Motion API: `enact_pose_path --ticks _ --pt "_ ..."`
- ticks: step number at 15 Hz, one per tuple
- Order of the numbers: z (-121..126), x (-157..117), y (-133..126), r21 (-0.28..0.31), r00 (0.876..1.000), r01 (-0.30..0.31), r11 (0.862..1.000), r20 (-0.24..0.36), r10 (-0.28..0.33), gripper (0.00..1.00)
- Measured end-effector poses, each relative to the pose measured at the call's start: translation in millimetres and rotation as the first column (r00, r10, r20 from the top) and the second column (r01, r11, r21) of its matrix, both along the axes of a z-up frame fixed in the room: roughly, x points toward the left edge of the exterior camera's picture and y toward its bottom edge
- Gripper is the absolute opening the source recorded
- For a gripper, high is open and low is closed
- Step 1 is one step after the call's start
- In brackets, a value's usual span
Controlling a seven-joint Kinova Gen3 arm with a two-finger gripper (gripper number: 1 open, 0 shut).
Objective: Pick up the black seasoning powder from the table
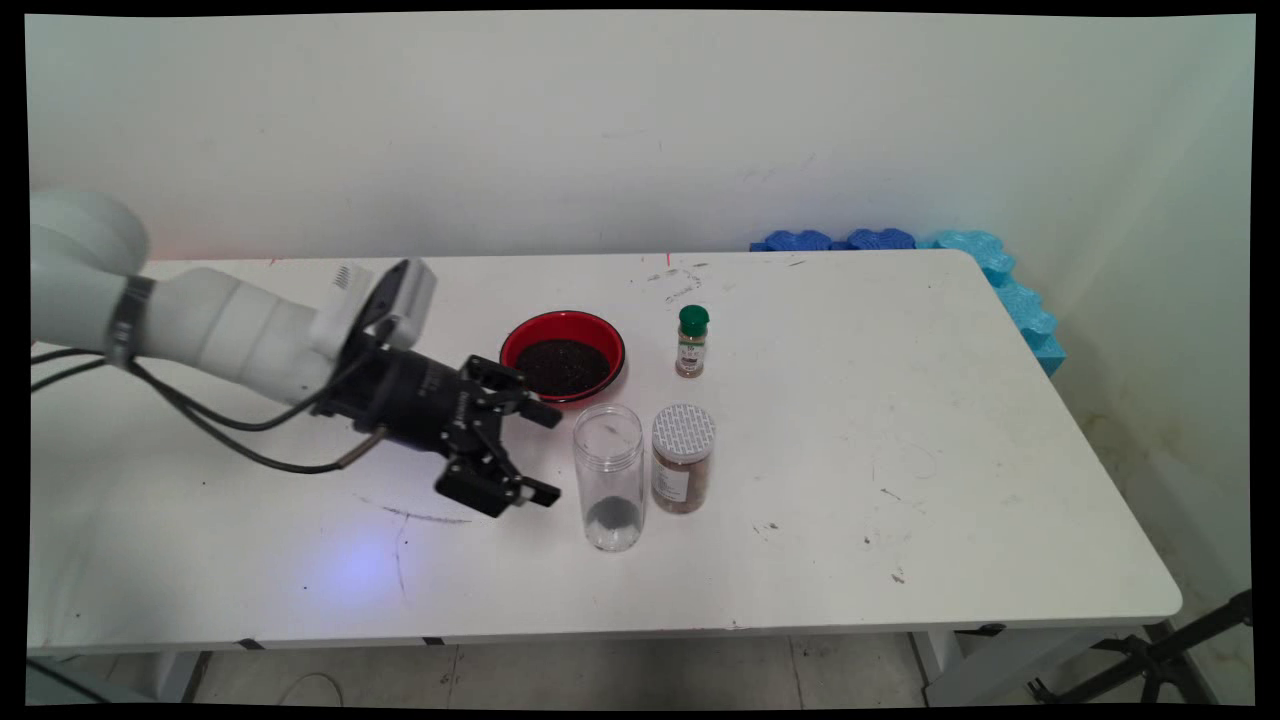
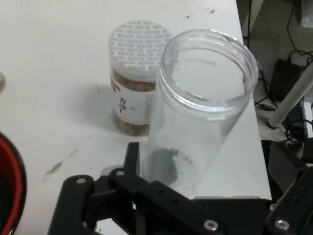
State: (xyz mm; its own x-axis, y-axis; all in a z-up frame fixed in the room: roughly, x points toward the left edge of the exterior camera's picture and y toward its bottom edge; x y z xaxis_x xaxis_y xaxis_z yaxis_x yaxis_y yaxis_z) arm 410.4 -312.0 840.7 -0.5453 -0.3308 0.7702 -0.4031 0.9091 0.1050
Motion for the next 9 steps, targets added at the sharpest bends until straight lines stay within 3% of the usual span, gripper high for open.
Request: enact_pose_path --ticks 9 --pt "-21.3 -28.9 -16.4 -0.013 0.999 0.036 0.999 -0.005 -0.036 1.00"
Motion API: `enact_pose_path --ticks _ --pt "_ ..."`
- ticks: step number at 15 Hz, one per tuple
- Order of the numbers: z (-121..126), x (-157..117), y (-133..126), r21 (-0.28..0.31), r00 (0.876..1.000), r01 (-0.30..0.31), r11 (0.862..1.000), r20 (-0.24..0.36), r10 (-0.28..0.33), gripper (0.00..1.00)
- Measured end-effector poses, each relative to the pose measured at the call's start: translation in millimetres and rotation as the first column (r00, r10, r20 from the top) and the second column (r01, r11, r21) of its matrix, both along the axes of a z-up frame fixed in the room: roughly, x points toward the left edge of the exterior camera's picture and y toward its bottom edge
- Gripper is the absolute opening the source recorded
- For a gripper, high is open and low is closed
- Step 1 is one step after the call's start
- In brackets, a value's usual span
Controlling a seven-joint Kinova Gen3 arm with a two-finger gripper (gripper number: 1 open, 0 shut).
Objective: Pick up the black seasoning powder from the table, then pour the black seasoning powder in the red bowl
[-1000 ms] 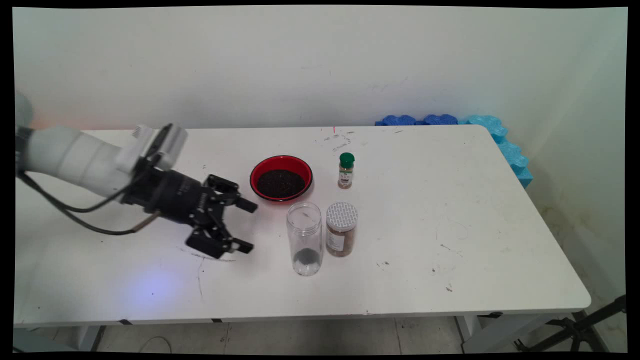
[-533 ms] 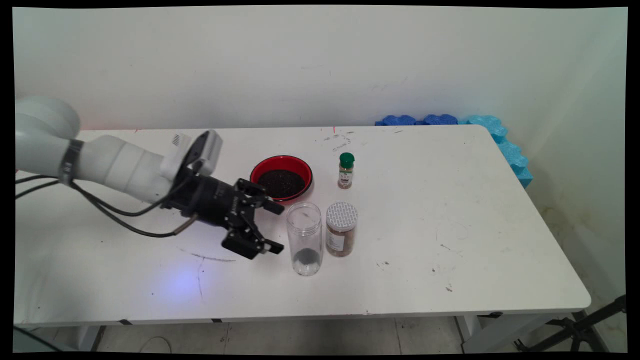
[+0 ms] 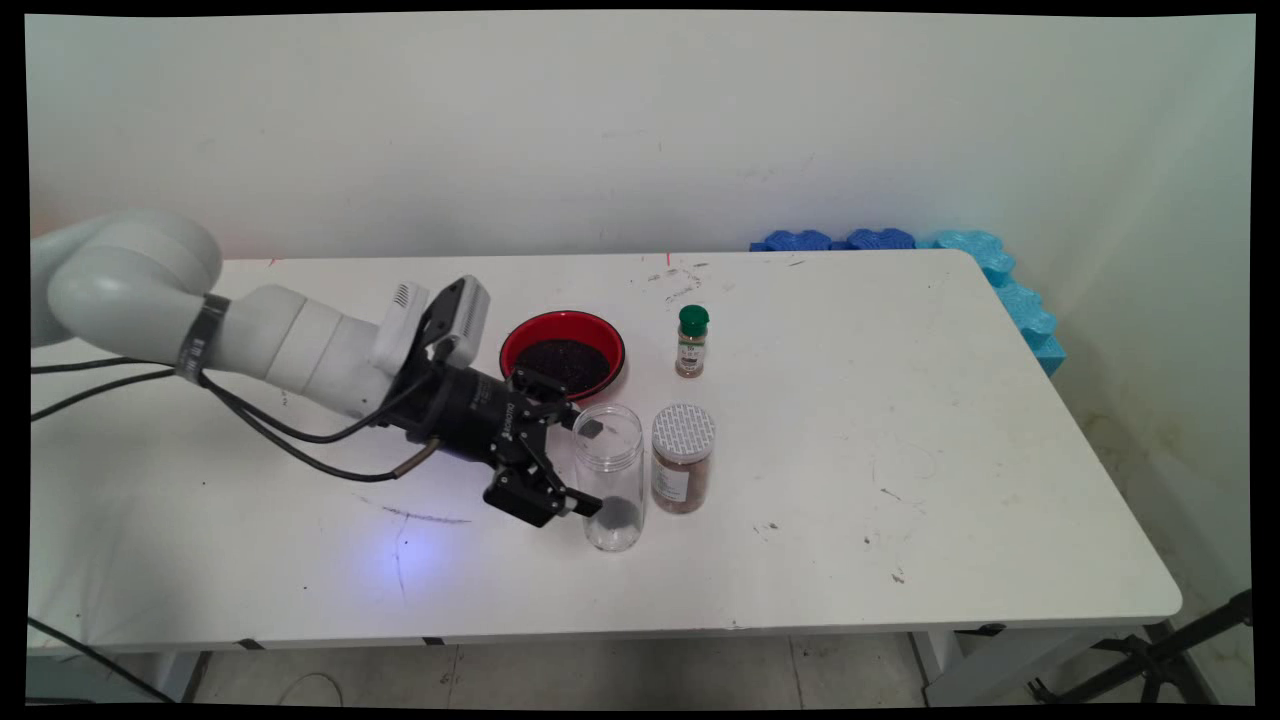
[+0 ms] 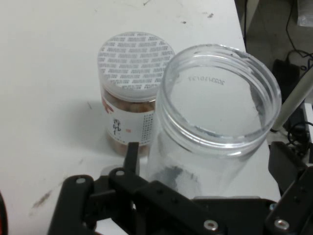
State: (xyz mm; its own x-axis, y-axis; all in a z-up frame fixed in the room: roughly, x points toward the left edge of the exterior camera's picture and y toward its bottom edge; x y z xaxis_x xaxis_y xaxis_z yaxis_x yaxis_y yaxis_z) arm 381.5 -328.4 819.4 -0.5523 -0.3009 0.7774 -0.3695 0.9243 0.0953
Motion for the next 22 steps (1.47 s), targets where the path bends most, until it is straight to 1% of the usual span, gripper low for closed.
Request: enact_pose_path --ticks 3,4,8,11,14,16,19,21,22 --pt "-4.7 -5.1 -3.3 -0.005 1.000 0.004 1.000 0.002 -0.004 1.00" --pt "-5.6 -6.2 -4.5 -0.006 1.000 0.003 1.000 0.002 -0.003 0.00" --pt "-6.3 -9.7 -9.0 0.005 1.000 -0.009 1.000 -0.010 0.009 0.00" --pt "1.3 -8.0 -11.1 0.007 1.000 -0.012 1.000 -0.022 0.013 0.00" --pt "18.1 1.9 -11.7 0.000 0.999 -0.024 1.000 -0.033 0.024 0.00" --pt "33.3 11.8 -10.4 0.010 0.998 -0.035 0.999 -0.043 0.035 0.00" --pt "51.4 24.2 -10.0 0.047 0.997 -0.054 0.997 -0.052 0.056 0.00" --pt "65.4 33.5 -11.6 0.104 0.993 -0.091 0.990 -0.065 0.098 0.00" --pt "73.1 38.4 -13.2 0.142 0.989 -0.117 0.983 -0.077 0.129 0.00"
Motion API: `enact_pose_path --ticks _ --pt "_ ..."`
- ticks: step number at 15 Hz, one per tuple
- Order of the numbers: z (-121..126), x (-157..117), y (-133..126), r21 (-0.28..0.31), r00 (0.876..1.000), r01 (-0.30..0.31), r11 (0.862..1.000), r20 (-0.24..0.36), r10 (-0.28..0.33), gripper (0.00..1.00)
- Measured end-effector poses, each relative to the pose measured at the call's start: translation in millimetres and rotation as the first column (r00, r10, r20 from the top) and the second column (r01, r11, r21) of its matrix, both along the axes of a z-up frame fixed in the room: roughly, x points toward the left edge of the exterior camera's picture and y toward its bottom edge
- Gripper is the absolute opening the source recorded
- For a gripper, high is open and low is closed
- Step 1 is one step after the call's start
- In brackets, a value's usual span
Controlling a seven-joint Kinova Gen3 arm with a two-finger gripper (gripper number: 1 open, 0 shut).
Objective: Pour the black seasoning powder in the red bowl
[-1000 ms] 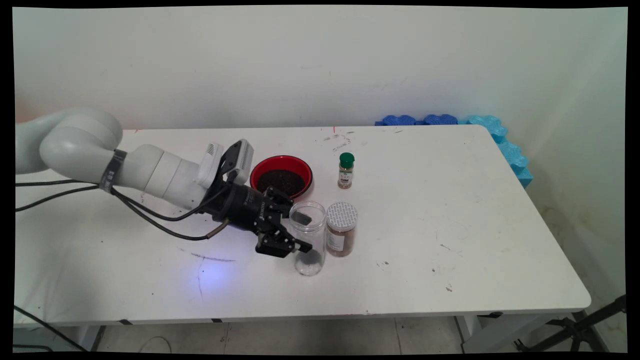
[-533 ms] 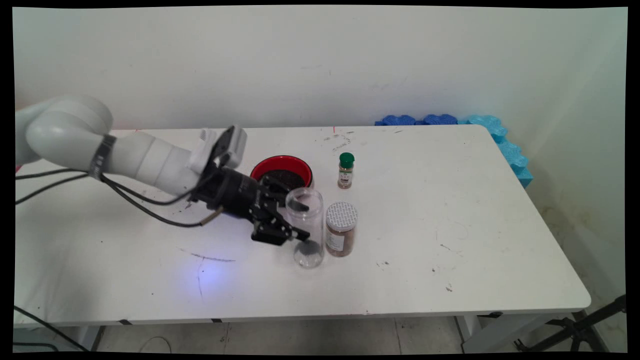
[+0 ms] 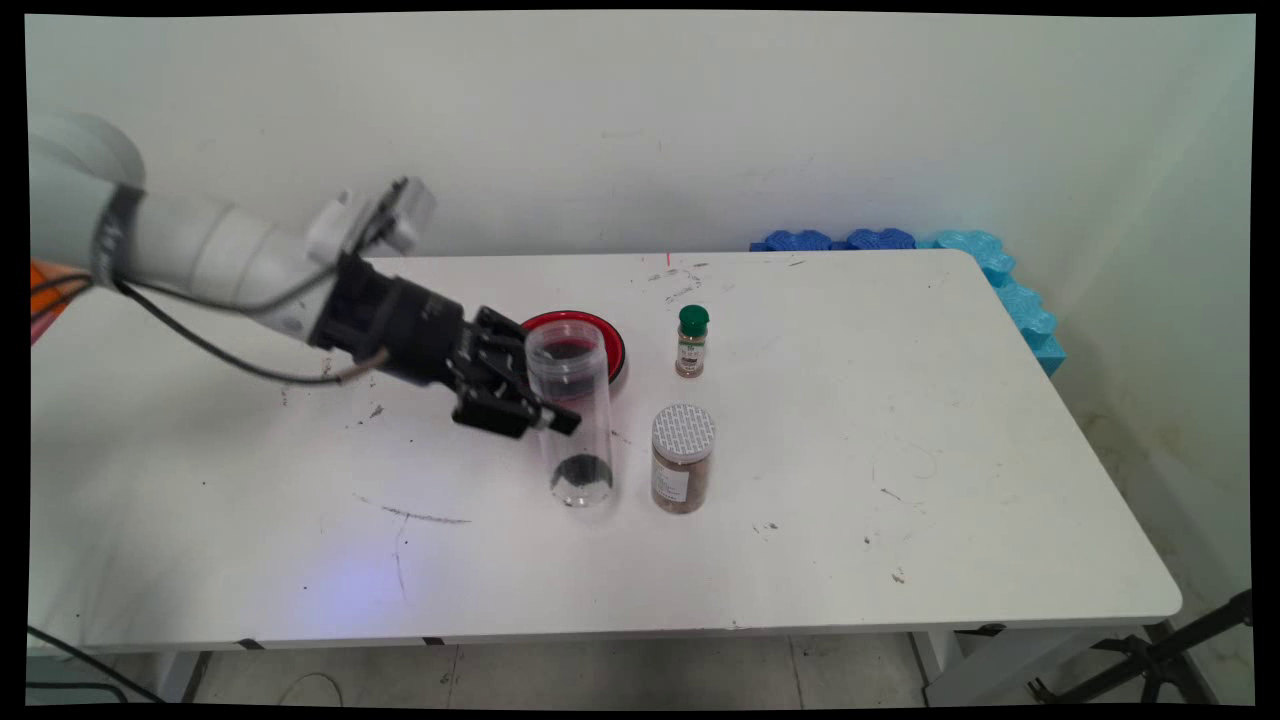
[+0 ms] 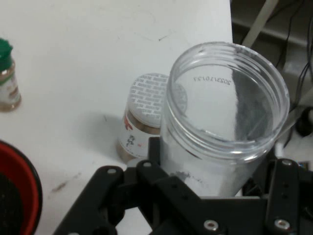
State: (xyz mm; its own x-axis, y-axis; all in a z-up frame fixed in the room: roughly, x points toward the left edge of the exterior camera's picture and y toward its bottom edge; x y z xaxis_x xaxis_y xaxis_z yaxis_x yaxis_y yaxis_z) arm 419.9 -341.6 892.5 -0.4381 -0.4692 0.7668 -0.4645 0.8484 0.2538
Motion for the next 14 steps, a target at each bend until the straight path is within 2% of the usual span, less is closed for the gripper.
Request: enact_pose_path --ticks 3,6,9,14 --pt "15.3 9.6 -3.6 0.097 0.997 -0.063 0.993 -0.038 0.067 0.00" --pt "28.0 19.3 -7.7 0.200 0.989 -0.121 0.972 -0.055 0.134 0.00" --pt "38.5 24.8 -14.7 0.305 0.975 -0.175 0.936 -0.079 0.208 0.00" --pt "46.5 27.2 -22.1 0.412 0.957 -0.225 0.883 -0.079 0.280 0.00"
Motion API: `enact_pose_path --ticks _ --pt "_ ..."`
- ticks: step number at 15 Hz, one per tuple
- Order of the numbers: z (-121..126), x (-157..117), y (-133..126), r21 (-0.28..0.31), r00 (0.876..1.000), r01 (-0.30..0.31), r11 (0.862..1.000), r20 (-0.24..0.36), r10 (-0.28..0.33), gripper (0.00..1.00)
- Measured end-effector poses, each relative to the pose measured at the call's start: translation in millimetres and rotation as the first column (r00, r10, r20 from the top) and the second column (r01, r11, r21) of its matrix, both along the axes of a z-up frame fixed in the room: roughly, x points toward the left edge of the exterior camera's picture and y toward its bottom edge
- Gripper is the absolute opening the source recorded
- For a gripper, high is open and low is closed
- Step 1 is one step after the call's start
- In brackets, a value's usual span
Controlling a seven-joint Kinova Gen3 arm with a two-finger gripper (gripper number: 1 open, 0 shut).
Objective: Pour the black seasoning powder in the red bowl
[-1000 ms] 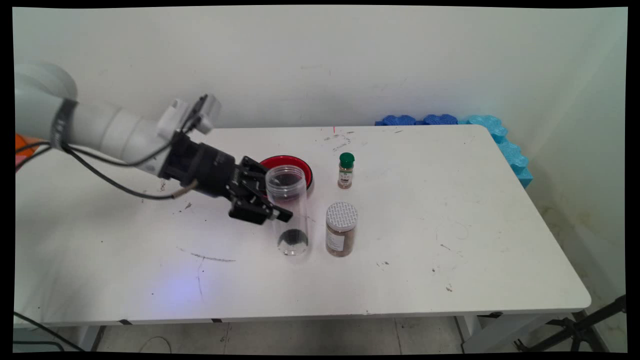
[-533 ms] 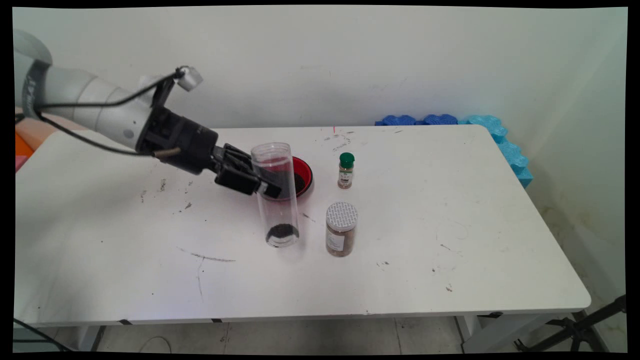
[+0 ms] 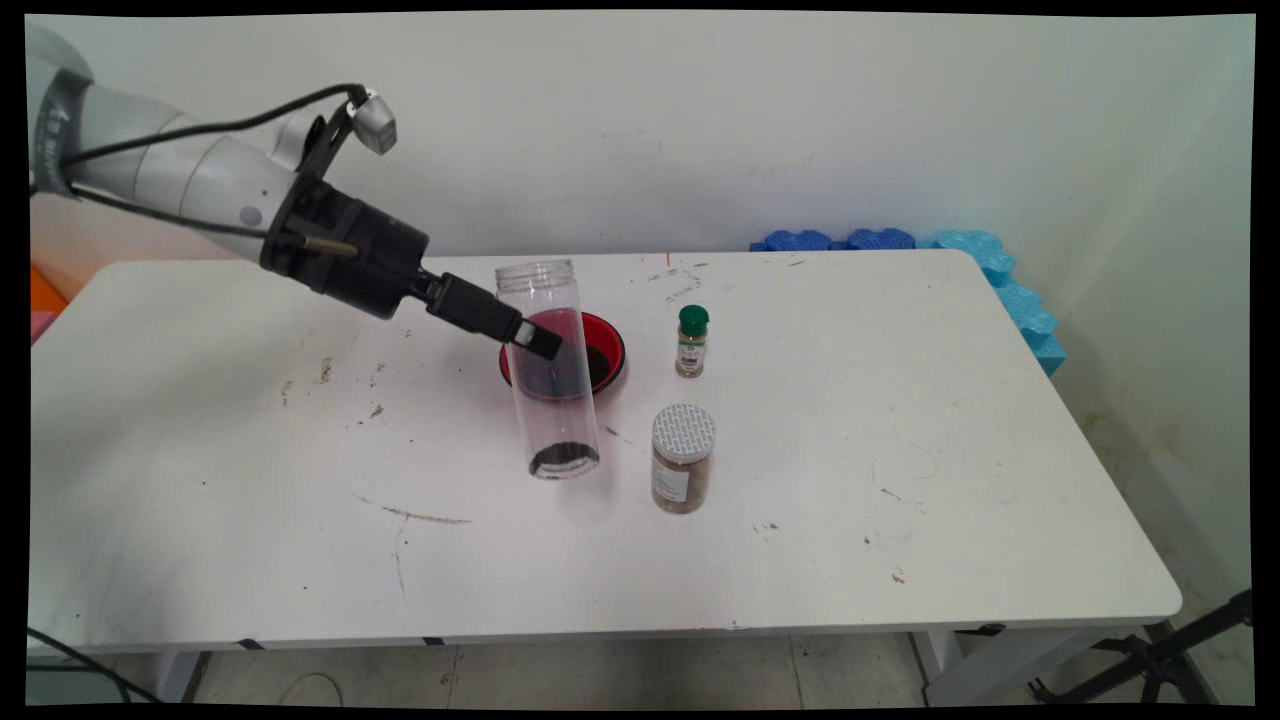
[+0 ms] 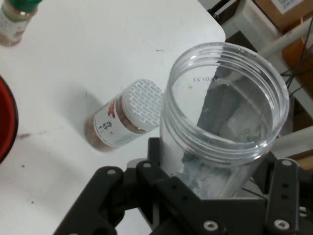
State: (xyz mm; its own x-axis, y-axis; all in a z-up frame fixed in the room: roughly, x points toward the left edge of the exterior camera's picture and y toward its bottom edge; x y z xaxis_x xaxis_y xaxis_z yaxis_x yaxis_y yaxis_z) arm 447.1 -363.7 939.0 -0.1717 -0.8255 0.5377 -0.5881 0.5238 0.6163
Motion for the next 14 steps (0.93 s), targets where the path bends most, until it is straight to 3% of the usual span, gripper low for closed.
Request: enact_pose_path --ticks 4,7,9,14 --pt "3.3 3.9 -7.7 0.118 0.997 -0.067 0.991 -0.031 0.072 0.00" --pt "4.4 6.1 -13.8 0.214 0.989 -0.118 0.970 -0.059 0.134 0.00" --pt "4.1 7.8 -17.9 0.293 0.978 -0.164 0.942 -0.074 0.193 0.00" --pt "-1.5 13.7 -26.3 0.462 0.936 -0.274 0.844 -0.072 0.344 0.00"
